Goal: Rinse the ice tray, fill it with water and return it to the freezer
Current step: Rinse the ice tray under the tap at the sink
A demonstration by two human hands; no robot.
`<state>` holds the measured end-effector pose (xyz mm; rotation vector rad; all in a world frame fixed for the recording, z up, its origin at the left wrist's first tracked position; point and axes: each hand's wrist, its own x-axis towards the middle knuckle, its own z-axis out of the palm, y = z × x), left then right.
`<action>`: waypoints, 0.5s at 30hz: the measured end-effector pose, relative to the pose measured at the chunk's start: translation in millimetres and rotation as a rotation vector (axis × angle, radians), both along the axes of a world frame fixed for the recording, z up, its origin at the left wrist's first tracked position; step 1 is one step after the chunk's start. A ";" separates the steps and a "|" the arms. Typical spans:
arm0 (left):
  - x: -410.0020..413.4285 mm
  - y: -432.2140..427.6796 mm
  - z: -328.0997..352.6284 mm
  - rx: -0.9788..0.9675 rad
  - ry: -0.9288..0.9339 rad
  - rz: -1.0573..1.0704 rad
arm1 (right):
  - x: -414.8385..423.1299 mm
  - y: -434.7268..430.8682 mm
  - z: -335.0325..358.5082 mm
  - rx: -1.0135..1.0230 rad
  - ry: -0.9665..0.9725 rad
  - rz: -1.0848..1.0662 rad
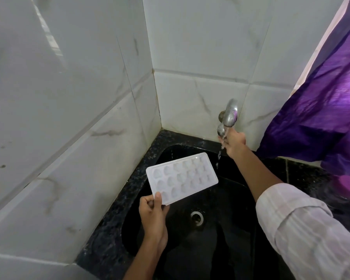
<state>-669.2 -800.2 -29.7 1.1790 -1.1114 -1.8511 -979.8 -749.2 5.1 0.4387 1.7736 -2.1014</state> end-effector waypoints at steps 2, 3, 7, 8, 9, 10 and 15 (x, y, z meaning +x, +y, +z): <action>1.4 -0.8 -0.5 0.039 0.002 0.020 | -5.3 0.8 -1.4 -0.074 -0.026 0.019; 2.1 -1.0 -0.7 0.062 0.009 0.030 | -6.9 2.0 -0.7 -0.131 -0.048 0.029; 4.7 -1.6 -0.7 0.136 0.040 0.066 | -6.4 7.0 9.1 -0.264 -0.108 0.071; 5.2 -1.8 -1.2 0.144 0.046 0.072 | -7.1 7.3 10.3 -0.266 -0.113 0.073; 5.5 -1.9 -1.2 0.148 0.049 0.075 | -7.9 7.4 10.8 -0.270 -0.119 0.077; 5.8 -1.8 -1.2 0.151 0.051 0.075 | -8.3 8.1 10.7 -0.276 -0.121 0.085; 5.8 -0.3 0.6 0.167 0.085 0.073 | -7.3 12.4 -0.9 -0.367 -0.083 0.110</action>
